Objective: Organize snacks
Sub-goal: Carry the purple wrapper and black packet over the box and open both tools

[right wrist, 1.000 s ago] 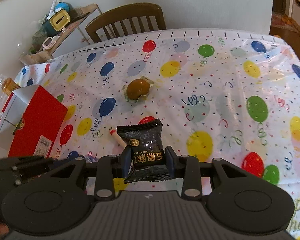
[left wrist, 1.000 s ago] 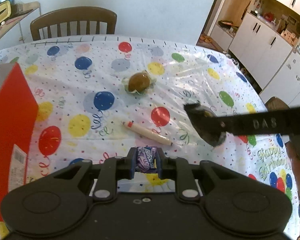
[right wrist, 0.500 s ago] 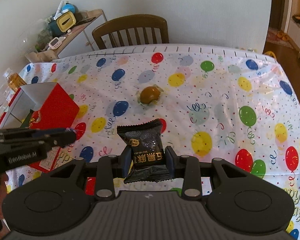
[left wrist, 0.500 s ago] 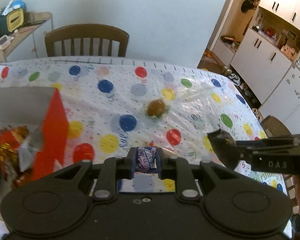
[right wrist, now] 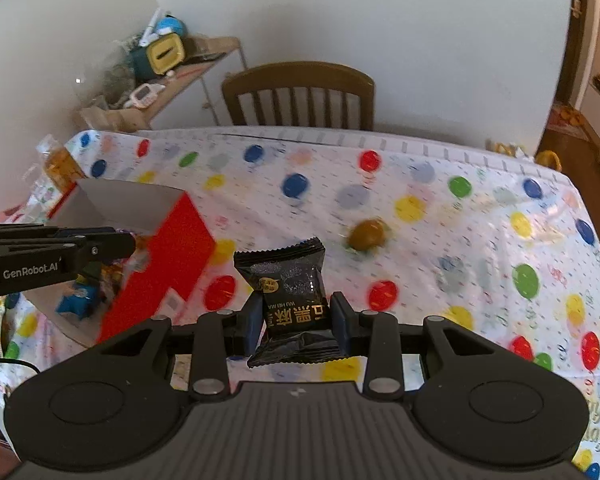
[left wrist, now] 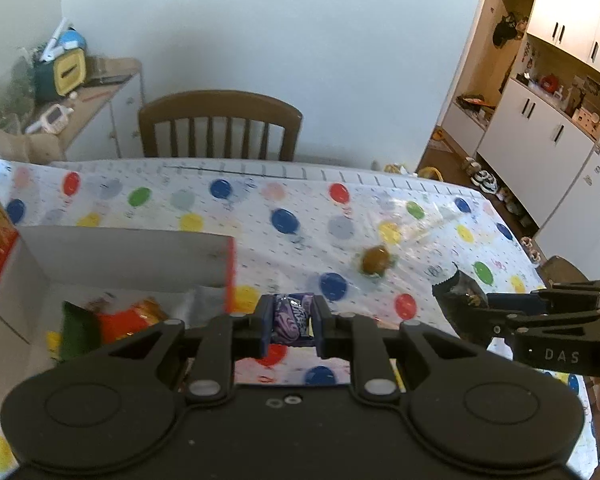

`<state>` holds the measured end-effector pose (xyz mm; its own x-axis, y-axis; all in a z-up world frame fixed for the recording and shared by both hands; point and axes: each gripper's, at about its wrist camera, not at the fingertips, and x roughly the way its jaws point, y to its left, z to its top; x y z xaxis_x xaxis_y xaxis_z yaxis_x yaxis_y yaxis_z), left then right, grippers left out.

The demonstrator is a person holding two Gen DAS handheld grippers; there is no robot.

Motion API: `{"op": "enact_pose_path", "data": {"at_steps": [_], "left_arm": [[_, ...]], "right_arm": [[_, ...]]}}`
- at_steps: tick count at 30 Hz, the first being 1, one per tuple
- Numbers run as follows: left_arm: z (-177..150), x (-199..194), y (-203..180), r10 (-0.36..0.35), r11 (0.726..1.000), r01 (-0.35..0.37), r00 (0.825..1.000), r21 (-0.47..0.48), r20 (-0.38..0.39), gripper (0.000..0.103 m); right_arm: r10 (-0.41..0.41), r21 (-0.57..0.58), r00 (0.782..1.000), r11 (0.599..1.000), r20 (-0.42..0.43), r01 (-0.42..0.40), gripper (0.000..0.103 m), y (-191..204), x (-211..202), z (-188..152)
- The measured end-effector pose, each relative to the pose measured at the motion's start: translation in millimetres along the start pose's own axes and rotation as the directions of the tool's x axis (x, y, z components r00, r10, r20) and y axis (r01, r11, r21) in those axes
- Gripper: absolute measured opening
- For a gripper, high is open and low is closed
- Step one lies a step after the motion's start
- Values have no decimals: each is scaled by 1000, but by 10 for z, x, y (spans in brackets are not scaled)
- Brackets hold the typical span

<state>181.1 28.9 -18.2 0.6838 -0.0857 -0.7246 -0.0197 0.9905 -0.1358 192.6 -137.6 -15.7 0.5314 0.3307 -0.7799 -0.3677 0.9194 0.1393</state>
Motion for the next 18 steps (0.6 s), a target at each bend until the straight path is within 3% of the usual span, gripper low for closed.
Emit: {"op": "enact_pose_path", "data": {"at_steps": [18], "left_arm": [[-21,-256,1112,91,994,-92,996,-67,-5,17]], "right_arm": [[70,-89,998,994,7,-69,35,1091,280,274]]}}
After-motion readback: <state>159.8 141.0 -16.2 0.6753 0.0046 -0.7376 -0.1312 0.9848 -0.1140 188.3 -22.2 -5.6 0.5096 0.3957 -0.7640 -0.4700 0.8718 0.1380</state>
